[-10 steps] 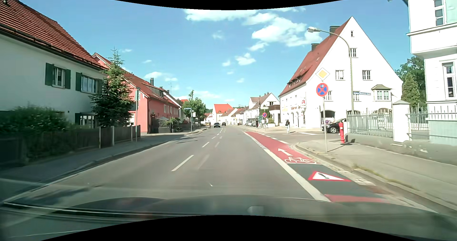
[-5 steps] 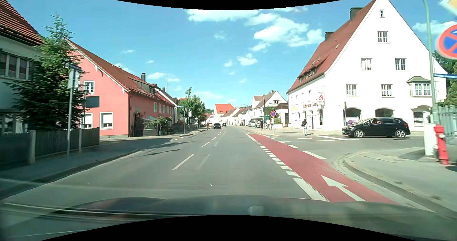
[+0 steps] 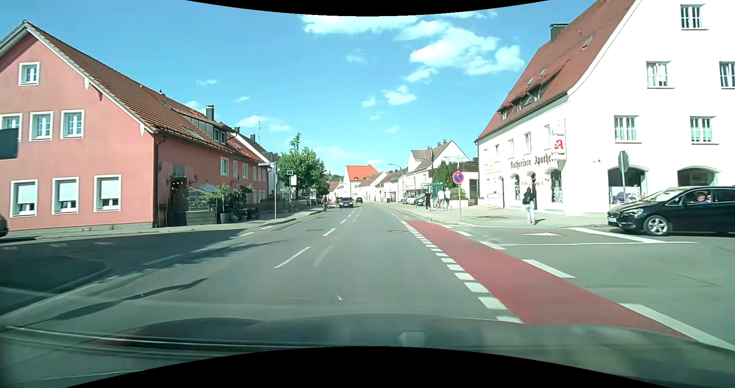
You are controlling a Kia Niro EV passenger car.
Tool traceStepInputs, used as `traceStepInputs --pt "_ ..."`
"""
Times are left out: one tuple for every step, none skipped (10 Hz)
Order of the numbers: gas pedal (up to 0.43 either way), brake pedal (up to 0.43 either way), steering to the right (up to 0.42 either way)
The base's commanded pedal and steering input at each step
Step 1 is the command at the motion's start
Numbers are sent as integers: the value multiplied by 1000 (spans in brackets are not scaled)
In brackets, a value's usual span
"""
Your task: Follow the waypoints while adhering to traffic rules and regulations
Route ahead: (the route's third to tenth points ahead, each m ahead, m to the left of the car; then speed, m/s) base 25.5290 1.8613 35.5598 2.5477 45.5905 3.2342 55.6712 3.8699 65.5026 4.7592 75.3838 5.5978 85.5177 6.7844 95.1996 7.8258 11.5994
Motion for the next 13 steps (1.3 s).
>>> traceStepInputs --pt "79 6 -8" --pt "79 6 -9" --pt "79 6 -8" --pt "79 6 -7" --pt "79 6 -8" --pt "79 6 -9" --pt "79 6 -12" --pt "79 6 -12" --pt "79 6 -8" --pt "79 6 -8" --pt "79 6 -8" --pt "79 6 -6" --pt "79 6 -6"
